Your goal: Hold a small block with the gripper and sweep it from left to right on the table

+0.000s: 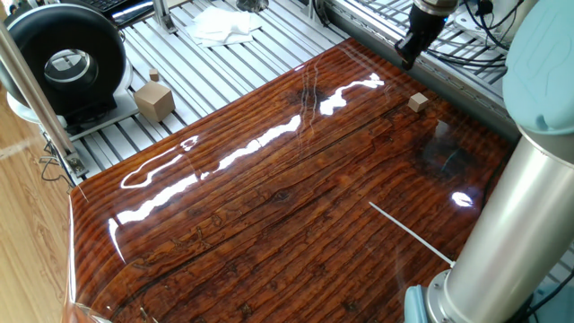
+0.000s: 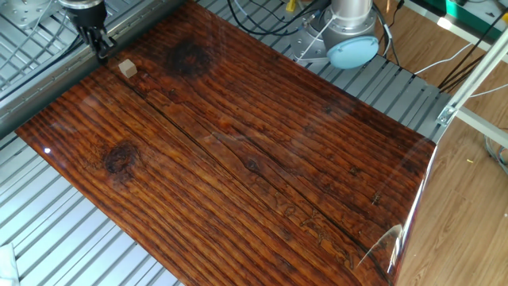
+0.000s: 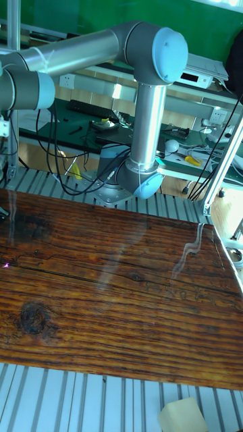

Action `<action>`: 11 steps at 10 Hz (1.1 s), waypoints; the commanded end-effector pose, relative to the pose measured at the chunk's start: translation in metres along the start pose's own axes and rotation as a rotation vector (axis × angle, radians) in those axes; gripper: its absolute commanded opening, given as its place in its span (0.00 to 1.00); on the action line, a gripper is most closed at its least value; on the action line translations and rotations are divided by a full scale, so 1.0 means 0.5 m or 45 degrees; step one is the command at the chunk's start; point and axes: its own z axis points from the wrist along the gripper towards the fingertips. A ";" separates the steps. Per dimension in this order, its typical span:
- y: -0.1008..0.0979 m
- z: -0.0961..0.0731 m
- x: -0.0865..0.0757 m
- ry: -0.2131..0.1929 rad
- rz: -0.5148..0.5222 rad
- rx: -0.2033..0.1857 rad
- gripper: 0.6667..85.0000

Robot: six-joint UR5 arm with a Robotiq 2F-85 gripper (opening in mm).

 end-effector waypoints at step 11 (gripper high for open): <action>-0.015 0.066 0.064 0.043 0.006 -0.014 0.45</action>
